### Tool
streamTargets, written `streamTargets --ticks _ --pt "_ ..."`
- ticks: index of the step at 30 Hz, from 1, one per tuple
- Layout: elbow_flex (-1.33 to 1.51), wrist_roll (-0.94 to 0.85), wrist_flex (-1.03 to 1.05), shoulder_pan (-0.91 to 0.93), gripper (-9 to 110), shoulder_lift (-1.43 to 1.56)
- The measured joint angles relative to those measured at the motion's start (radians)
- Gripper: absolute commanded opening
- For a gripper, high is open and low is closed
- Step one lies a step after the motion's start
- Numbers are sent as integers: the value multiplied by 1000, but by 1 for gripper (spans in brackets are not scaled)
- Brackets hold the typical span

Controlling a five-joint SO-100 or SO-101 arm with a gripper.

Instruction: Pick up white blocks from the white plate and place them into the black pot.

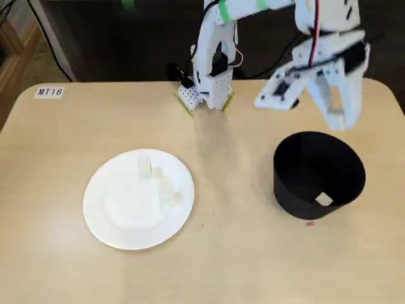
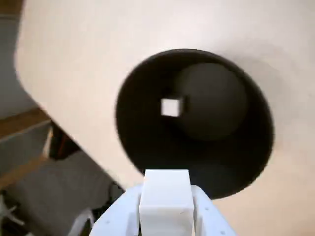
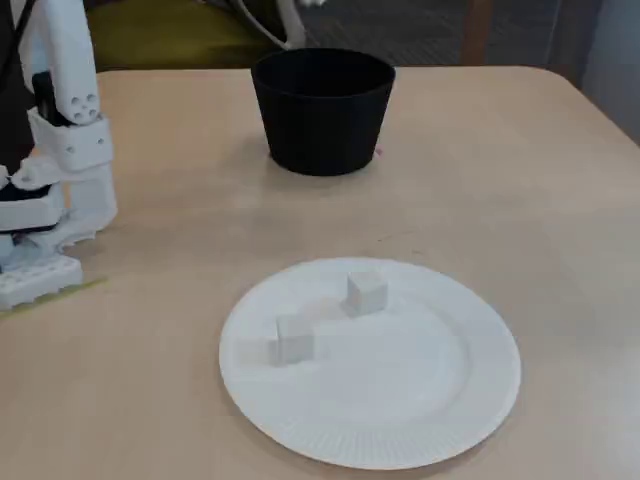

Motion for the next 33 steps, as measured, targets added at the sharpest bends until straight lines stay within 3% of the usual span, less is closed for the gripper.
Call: streamTargets --ticks 28,33 --pt "34 -34 -84 -15 -2 -345" --pt "34 -55 -115 -15 24 -345"
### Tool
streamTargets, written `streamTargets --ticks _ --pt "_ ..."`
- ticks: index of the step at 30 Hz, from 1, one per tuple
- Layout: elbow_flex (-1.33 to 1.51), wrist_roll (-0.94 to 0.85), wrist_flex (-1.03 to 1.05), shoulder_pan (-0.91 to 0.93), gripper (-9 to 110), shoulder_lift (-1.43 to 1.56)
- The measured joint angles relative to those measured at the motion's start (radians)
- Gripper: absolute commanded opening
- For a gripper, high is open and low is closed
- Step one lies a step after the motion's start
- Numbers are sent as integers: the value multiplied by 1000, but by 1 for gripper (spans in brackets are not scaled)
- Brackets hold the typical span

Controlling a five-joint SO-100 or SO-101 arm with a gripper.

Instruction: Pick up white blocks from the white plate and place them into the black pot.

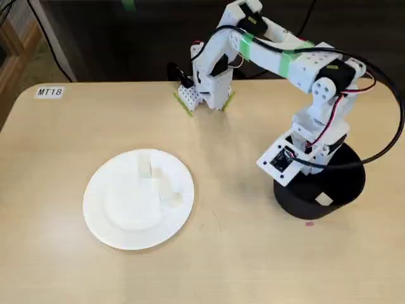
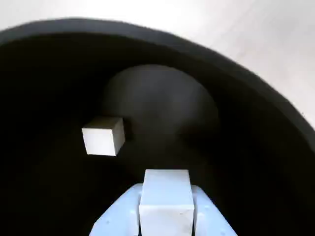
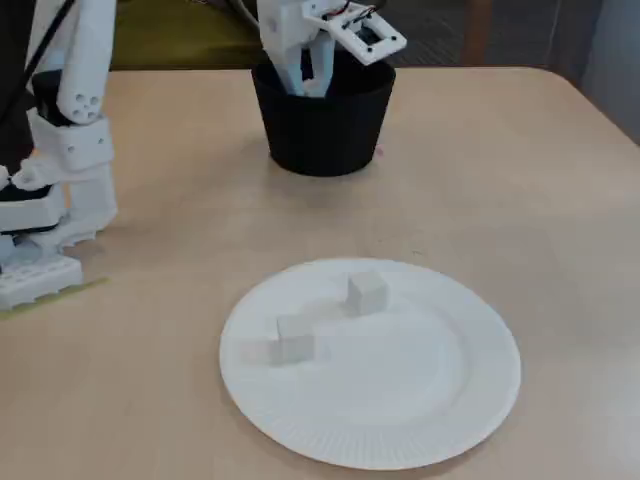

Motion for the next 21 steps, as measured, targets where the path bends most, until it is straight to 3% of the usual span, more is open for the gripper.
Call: streamTargets --ticks 3,8,15,21 --pt "0 -38 -12 0 27 11" --pt "0 -32 -18 5 -2 71" --pt "2 -26 -31 78 -2 299" --pt "26 -17 -63 333 -2 637"
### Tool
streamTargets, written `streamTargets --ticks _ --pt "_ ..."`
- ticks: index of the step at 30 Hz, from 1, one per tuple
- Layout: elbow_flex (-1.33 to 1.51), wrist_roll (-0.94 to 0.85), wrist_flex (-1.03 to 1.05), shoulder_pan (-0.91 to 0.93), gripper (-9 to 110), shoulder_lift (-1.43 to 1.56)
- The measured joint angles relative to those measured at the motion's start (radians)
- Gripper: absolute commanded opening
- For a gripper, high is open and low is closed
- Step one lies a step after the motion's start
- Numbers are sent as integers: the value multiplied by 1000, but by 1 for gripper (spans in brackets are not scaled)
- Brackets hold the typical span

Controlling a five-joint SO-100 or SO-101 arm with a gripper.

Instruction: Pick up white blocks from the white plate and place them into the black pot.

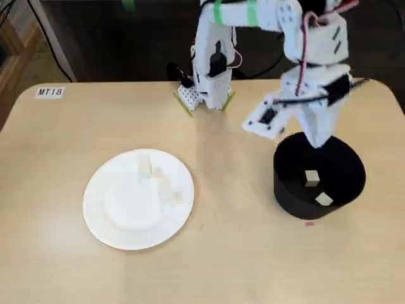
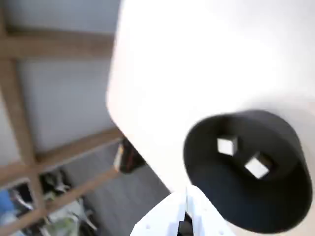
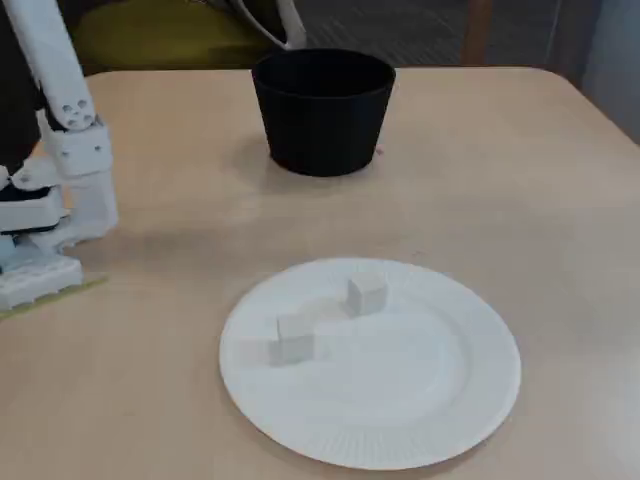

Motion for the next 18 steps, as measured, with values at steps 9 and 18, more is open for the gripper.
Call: streamTargets --ticks 9,18 --pt "397 -51 87 660 -2 187" --pt "603 -124 121 821 -2 106"
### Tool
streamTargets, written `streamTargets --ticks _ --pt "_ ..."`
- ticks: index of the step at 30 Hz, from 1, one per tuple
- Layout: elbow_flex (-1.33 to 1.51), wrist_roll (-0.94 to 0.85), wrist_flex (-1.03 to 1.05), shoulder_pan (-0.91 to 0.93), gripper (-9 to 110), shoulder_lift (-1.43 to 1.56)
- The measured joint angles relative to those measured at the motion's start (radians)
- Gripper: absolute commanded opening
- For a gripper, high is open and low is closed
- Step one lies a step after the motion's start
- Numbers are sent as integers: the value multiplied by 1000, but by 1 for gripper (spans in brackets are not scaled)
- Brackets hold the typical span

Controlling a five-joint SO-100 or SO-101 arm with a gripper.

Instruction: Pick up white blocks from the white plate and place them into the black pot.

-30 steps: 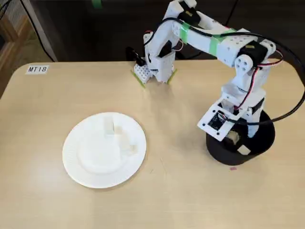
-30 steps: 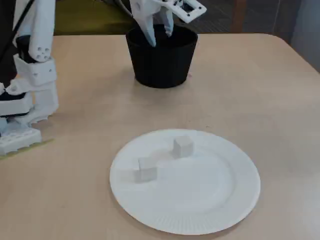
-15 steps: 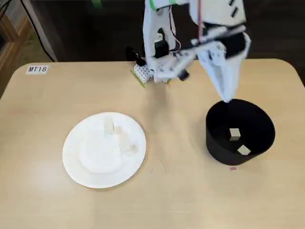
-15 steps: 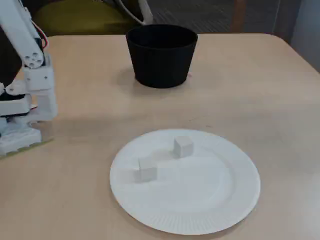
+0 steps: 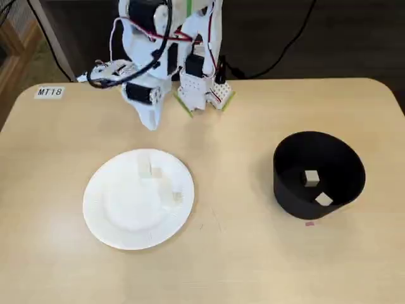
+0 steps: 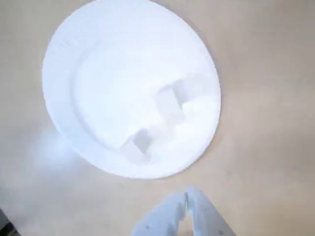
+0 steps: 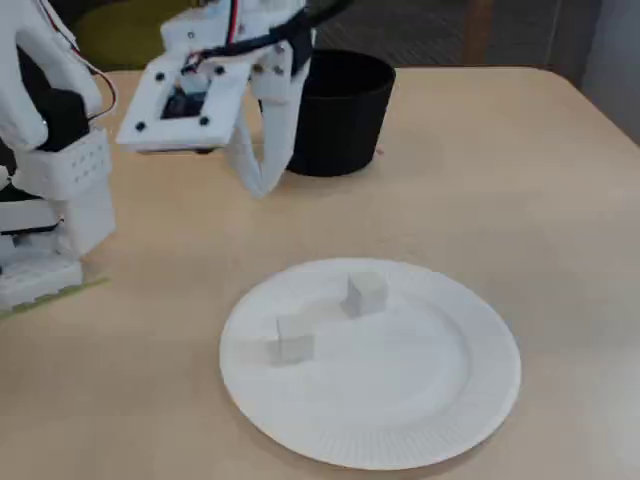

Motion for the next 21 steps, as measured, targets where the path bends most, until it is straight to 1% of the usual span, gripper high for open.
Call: streamTargets --ticks 6,11,12,14,17,19,21 --pt "6 -196 -28 5 -2 -83" --pt "6 -310 -28 69 -2 -152" --pt "6 -322 -29 84 1 -164" --pt "6 -344 -32 120 14 -196" --pt "9 -382 -32 169 27 -244" --pt "9 -396 -32 172 32 -262" --pt "9 -402 -35 166 35 -276"
